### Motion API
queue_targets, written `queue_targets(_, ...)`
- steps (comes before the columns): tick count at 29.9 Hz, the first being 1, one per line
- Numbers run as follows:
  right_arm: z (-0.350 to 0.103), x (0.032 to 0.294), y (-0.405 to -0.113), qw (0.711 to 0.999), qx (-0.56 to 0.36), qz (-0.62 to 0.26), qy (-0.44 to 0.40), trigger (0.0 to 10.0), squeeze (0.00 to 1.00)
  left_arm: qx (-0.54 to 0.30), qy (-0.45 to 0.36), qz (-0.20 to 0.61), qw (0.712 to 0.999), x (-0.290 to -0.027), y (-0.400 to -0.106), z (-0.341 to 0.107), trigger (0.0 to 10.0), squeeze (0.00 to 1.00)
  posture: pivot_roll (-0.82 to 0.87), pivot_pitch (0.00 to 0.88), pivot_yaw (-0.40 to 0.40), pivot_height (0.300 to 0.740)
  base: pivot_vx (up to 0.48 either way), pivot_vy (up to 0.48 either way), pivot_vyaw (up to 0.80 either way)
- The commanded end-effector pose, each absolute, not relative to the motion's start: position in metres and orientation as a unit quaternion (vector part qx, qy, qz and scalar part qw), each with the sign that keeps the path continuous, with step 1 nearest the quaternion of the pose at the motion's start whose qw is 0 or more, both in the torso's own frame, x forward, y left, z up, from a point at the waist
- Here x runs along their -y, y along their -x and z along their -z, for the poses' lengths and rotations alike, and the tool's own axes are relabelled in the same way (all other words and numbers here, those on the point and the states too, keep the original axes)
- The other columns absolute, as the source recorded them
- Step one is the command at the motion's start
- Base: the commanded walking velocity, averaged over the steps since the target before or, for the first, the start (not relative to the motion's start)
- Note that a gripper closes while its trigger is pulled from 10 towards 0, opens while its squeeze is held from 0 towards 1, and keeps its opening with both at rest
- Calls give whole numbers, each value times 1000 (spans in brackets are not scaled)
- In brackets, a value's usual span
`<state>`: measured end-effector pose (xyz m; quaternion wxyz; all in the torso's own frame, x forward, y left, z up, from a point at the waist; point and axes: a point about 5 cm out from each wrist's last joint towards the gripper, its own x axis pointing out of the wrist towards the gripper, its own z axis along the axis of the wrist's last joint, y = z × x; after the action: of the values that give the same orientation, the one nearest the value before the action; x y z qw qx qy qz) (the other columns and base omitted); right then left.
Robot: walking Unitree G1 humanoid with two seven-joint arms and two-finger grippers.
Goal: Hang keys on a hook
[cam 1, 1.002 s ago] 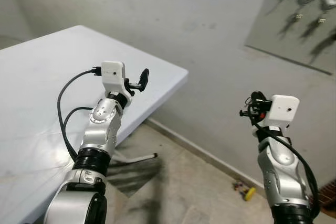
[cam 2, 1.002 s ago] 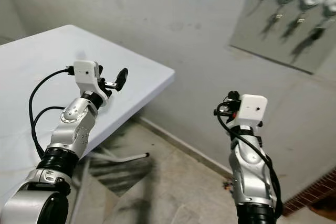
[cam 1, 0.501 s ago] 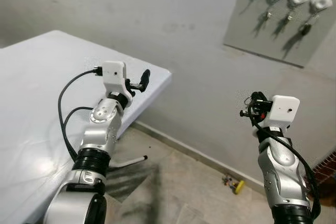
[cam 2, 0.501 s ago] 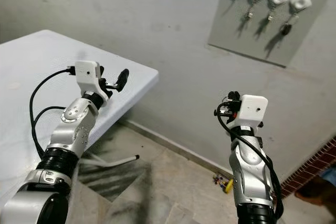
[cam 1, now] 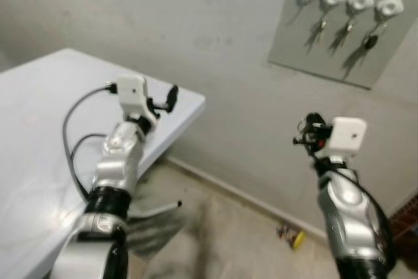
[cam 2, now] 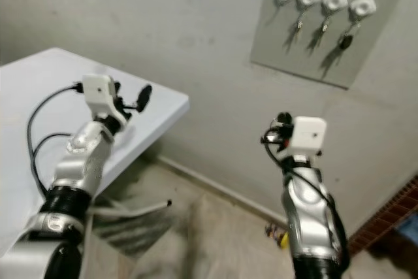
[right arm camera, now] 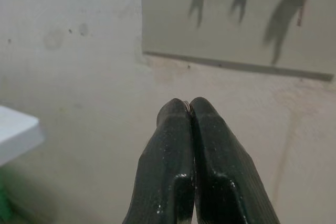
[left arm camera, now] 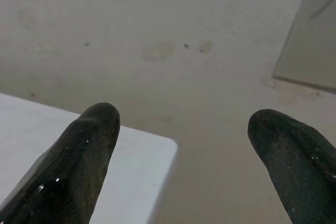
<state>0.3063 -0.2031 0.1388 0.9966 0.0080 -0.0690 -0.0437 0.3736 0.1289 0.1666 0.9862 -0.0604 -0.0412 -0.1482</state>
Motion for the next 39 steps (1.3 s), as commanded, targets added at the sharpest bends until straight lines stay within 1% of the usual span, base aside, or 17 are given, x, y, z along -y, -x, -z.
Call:
queue_targets(1, -147, 194, -309, 996, 86, 30, -11, 10000, 0, 51, 53, 137, 988, -139, -375, -174, 10000, 0, -1, 0, -9, 740, 420, 0, 0)
queue_targets(19, -147, 192, -312, 996, 84, 24, -11, 10000, 0, 50, 60, 136, 988, -139, -376, -175, 10000, 0, 5, 0, -13, 740, 403, 0, 0)
queue_targets(39, -143, 189, -310, 997, 74, 13, -4, 10000, 0, 48, 66, 129, 988, -139, -374, -172, 10000, 0, 8, 0, -22, 740, 16, 0, 0)
